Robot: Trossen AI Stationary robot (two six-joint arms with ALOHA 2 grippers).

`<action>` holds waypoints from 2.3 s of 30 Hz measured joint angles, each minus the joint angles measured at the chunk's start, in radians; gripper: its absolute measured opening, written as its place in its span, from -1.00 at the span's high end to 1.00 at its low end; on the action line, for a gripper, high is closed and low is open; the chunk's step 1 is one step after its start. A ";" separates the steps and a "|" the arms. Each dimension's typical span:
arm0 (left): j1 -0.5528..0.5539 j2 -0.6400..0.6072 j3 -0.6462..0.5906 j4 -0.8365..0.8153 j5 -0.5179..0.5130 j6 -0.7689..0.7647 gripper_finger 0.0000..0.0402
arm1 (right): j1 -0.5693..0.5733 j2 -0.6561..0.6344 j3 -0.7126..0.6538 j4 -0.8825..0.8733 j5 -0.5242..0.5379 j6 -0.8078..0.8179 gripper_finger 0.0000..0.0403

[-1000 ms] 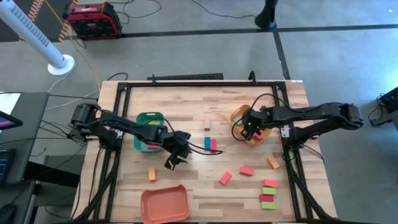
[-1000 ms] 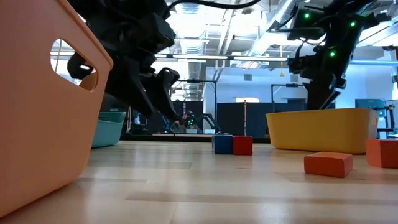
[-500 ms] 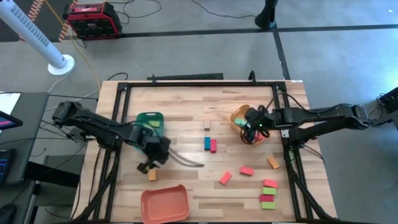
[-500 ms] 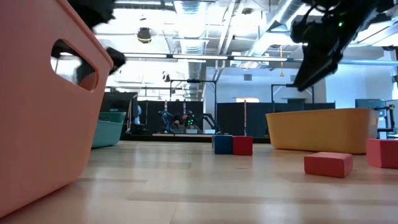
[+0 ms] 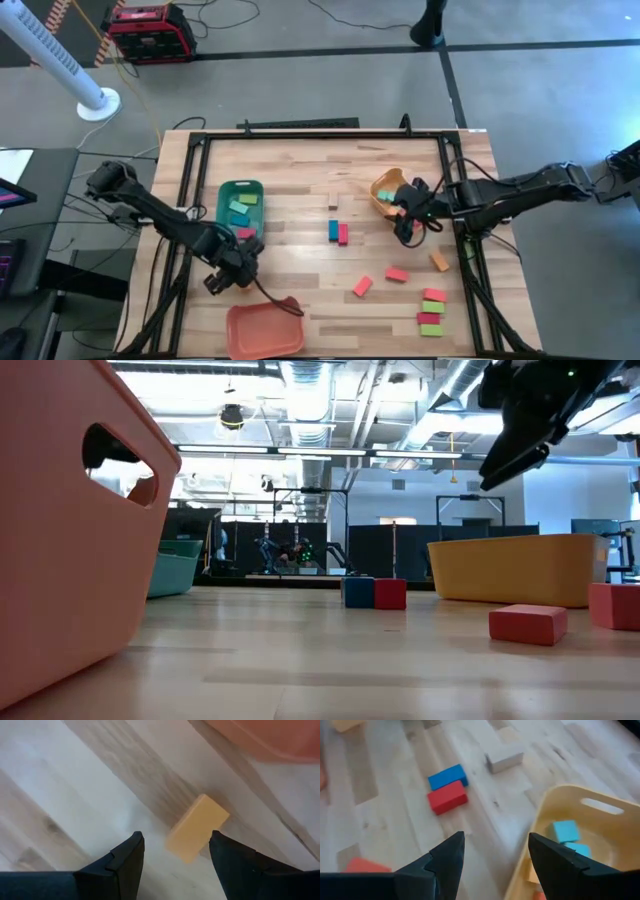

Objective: Sort blocks by size
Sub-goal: Put the thick yellow rectangular block into the orange bin

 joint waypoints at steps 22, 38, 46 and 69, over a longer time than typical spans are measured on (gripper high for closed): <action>-0.076 0.217 -0.001 0.076 -0.040 0.039 0.03 | 0.110 0.002 0.000 0.045 0.045 0.033 -0.24; -0.035 0.167 0.077 -0.076 -0.173 -0.037 0.39 | 0.110 0.002 0.000 0.045 0.045 0.029 -0.24; -0.046 0.089 0.280 -0.075 -0.123 -0.195 0.38 | 0.110 0.002 0.000 0.046 0.045 0.016 -0.24; -0.193 0.185 0.187 0.297 0.138 -0.638 0.34 | 0.110 0.002 0.000 0.112 0.044 -0.065 -0.24</action>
